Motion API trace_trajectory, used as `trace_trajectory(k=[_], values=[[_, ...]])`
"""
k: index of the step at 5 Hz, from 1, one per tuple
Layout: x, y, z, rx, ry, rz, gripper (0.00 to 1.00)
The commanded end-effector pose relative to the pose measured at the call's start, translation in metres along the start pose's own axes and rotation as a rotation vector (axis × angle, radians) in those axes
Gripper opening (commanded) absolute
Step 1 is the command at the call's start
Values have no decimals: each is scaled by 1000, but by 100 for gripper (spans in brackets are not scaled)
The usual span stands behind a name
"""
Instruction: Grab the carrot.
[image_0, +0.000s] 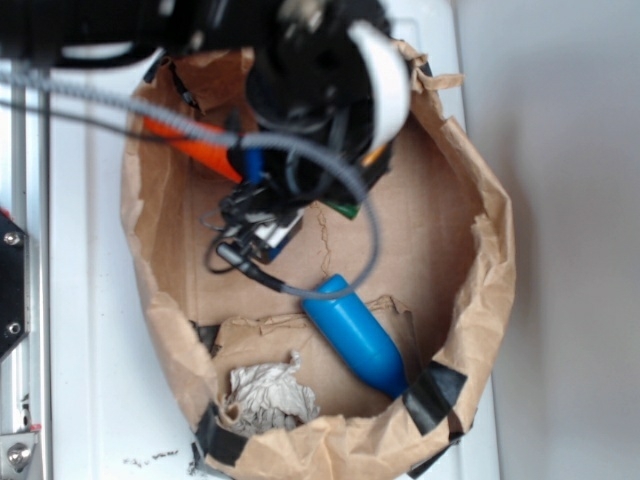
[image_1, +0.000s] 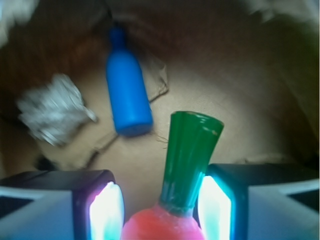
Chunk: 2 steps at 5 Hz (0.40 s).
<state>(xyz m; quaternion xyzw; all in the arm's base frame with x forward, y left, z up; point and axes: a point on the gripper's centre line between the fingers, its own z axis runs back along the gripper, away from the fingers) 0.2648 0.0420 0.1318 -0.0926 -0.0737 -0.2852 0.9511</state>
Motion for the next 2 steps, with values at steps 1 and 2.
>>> trace_trajectory(k=[1,2], values=[[17,-28,40,188,-54,191,0],[18,-28,36,205,-56,218,0]])
